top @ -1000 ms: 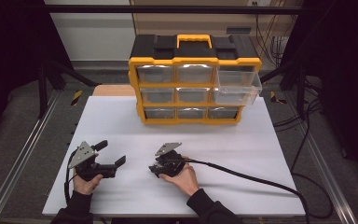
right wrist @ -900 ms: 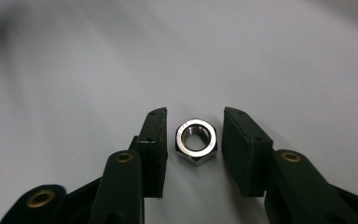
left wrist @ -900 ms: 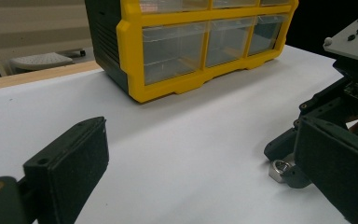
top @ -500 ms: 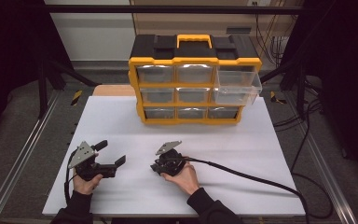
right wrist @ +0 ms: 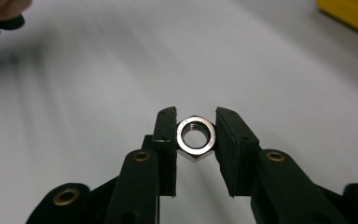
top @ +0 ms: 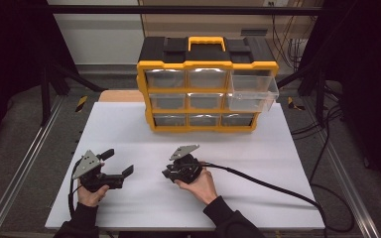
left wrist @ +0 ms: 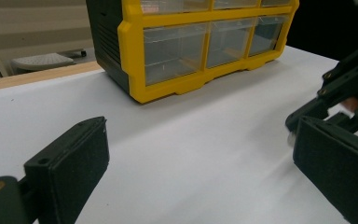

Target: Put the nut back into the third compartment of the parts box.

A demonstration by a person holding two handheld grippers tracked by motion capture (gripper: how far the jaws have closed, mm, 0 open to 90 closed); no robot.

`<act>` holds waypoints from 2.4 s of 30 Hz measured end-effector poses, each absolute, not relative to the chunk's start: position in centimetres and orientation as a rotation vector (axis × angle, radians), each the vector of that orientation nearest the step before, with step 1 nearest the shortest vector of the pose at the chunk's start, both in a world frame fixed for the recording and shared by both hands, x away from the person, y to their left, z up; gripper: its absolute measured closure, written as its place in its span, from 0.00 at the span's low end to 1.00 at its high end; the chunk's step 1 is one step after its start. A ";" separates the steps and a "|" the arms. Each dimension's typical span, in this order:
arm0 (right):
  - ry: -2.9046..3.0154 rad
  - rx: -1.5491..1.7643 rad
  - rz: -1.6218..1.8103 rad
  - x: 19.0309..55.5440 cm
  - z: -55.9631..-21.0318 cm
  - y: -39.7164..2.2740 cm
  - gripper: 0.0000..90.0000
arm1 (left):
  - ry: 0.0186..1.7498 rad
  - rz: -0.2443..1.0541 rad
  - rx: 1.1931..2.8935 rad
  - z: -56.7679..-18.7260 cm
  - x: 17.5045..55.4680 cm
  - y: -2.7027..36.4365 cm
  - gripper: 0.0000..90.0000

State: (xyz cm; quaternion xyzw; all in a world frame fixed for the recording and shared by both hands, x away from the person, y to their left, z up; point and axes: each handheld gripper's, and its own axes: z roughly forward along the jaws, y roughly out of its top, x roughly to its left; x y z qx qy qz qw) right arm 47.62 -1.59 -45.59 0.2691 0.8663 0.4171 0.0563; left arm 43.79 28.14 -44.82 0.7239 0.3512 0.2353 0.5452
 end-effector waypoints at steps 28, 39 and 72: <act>2.297 0.820 1.477 46.8 -34.0 -11.6 0.78 | 0.833 0.559 1.717 -44.8 43.8 28.2 0.04; 2.158 0.826 1.518 46.3 -29.2 -15.2 0.78 | 0.835 0.555 1.720 -44.9 43.9 28.1 0.04; 1.895 1.094 1.316 52.3 -21.9 -20.9 0.78 | 0.832 0.555 1.718 -44.8 43.8 28.1 0.04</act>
